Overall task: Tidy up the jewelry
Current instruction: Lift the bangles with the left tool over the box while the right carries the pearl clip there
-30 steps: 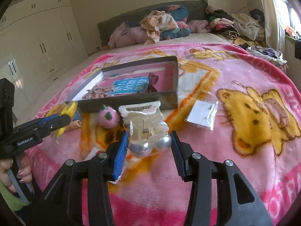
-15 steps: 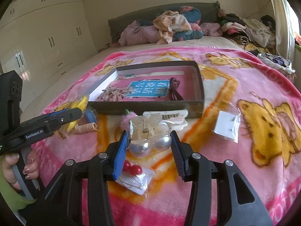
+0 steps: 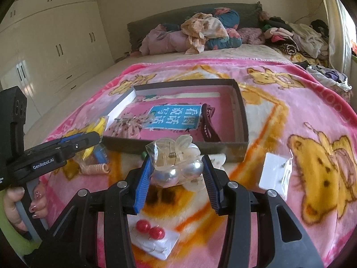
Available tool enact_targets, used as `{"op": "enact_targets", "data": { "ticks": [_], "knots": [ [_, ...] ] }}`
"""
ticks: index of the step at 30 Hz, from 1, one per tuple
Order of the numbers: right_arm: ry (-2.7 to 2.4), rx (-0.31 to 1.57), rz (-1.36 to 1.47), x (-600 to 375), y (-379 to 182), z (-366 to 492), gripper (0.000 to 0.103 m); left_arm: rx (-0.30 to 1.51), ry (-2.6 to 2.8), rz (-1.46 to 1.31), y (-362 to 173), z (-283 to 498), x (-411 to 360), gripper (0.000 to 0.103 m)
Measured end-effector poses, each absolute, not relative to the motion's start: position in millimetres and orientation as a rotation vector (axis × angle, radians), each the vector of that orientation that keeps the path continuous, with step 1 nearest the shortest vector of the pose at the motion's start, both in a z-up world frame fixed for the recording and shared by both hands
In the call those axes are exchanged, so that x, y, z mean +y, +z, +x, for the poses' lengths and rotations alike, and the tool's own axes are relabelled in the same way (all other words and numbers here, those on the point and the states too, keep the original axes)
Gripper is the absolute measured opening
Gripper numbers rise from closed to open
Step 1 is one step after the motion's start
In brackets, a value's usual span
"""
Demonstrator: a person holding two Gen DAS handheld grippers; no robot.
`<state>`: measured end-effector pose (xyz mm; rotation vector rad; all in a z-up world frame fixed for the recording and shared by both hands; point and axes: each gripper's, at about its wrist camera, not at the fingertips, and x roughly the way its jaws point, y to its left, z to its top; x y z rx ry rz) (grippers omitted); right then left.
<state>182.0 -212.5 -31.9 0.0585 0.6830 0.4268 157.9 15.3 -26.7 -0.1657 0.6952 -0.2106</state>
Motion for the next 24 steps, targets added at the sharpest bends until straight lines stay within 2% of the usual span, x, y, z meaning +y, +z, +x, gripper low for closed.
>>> {"op": "enact_targets", "data": {
  "ticks": [24],
  "knots": [
    [0.370,0.666,0.073,-248,-20,245,0.043,0.737,-0.282,-0.086,-28,220,-45,0.031]
  ]
}}
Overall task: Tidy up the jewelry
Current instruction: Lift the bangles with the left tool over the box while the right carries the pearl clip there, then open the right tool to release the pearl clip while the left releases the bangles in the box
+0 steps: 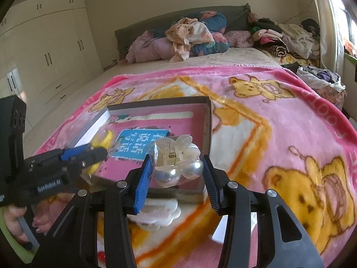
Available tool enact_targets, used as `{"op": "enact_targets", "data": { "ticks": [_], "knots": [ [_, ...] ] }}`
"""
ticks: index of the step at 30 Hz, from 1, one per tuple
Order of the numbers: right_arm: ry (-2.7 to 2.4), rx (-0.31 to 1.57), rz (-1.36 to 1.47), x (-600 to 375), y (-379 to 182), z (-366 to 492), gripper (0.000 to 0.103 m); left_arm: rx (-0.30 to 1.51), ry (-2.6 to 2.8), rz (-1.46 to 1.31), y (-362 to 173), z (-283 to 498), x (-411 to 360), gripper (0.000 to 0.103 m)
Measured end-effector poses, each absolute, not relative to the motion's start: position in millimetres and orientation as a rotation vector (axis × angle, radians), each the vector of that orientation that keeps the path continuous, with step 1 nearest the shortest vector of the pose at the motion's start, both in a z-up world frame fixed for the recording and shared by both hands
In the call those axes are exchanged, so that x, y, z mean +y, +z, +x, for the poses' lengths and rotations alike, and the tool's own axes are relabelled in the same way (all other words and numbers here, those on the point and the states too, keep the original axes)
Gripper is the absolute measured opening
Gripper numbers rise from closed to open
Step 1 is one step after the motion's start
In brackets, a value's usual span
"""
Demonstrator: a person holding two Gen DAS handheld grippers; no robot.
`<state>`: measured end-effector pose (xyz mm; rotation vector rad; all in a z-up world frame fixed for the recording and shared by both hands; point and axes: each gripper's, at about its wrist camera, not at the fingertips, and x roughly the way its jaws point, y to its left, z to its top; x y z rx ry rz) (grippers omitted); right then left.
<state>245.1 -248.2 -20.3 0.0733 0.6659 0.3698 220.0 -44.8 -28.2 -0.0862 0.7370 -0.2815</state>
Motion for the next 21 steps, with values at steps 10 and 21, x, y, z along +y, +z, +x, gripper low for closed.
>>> {"op": "enact_targets", "data": {
  "ticks": [10,21],
  "knots": [
    [0.394,0.710,0.052,-240,-27,285,0.043,0.784,-0.283,-0.060,-42,233,-55,0.031],
    [0.411,0.729,0.052,-233,-38,298,0.043,0.797,-0.260,-0.058,-48,245,-52,0.030]
  ]
}}
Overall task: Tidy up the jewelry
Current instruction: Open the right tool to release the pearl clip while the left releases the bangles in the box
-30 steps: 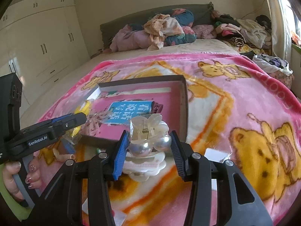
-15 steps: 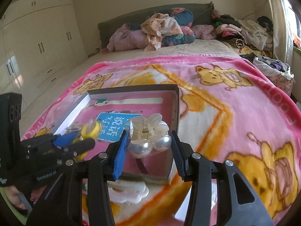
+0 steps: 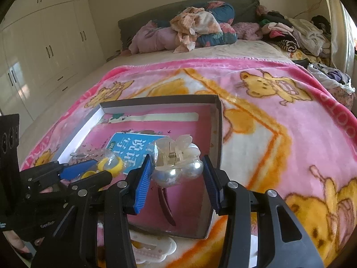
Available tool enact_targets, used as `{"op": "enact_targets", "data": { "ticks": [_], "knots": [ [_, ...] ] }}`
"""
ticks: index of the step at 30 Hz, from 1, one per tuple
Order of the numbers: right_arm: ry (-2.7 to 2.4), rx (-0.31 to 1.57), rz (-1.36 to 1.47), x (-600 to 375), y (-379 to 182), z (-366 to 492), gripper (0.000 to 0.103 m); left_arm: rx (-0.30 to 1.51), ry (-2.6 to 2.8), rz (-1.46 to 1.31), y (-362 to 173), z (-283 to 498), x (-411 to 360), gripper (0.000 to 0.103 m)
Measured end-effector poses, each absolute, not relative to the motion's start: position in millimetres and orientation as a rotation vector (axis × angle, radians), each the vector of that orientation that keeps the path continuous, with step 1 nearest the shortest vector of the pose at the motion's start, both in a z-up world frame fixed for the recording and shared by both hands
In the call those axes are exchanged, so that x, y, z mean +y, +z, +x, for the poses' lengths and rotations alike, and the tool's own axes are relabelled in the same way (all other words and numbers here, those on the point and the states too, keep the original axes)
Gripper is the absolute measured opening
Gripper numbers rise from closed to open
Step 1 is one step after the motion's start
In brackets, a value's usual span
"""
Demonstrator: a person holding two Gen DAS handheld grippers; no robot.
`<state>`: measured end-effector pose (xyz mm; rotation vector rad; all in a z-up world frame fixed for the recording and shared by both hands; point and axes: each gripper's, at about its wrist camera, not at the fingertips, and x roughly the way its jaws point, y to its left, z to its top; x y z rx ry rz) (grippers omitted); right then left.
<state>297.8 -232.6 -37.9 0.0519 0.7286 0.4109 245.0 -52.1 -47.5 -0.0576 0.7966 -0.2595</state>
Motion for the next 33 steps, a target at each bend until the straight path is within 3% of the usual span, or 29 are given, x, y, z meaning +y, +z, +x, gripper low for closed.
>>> {"op": "enact_targets", "data": {
  "ticks": [6,25,33],
  "knots": [
    [0.411,0.736,0.035,-231,-43,299,0.043,0.801,-0.246,-0.052,-50,254,-52,0.025],
    [0.407,0.675,0.052,-249,-33,286,0.043,0.829,-0.207,-0.001,-62,268,-61,0.025],
    [0.397,0.650,0.051,-252,-26,280,0.050,0.825,-0.206,-0.022,-61,261,-61,0.025]
  ]
}}
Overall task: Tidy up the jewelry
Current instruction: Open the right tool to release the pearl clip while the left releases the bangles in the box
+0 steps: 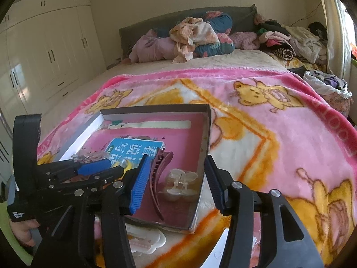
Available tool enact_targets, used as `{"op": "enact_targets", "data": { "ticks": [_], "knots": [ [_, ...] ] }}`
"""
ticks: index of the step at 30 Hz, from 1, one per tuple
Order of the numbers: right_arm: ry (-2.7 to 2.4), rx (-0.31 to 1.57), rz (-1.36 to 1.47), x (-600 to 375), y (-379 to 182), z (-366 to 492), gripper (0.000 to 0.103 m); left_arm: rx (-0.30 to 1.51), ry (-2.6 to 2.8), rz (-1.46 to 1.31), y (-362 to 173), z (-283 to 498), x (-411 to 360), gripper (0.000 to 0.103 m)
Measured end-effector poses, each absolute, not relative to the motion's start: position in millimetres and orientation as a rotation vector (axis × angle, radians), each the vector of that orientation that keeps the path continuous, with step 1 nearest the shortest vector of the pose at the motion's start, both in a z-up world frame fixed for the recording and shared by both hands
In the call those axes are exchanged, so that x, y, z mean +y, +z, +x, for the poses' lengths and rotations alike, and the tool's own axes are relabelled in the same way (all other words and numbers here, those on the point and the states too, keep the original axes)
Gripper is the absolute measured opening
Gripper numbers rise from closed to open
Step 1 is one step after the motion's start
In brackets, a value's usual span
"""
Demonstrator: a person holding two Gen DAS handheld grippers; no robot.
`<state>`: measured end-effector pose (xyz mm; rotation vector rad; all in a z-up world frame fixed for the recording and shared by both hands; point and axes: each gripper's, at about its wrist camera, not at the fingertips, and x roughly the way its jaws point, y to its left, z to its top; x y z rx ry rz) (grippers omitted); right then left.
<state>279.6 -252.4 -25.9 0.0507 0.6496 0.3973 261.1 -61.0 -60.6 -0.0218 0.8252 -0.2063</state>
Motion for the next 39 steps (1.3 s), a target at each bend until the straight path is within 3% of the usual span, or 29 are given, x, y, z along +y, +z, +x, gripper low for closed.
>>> {"op": "enact_targets", "data": {
  "ticks": [17,26,39],
  "knots": [
    [0.367,0.622,0.062,-254,-19,261,0.070,0.779,-0.199,-0.059,-47,238,-54,0.025],
    [0.343,0.593,0.080,-257,-14,242,0.081,0.750,-0.199,-0.081,-36,222,-40,0.035],
    [0.332,0.591,0.093,-253,-11,207,0.083,0.705,-0.172,-0.074,-27,192,-18,0.047]
  ]
}}
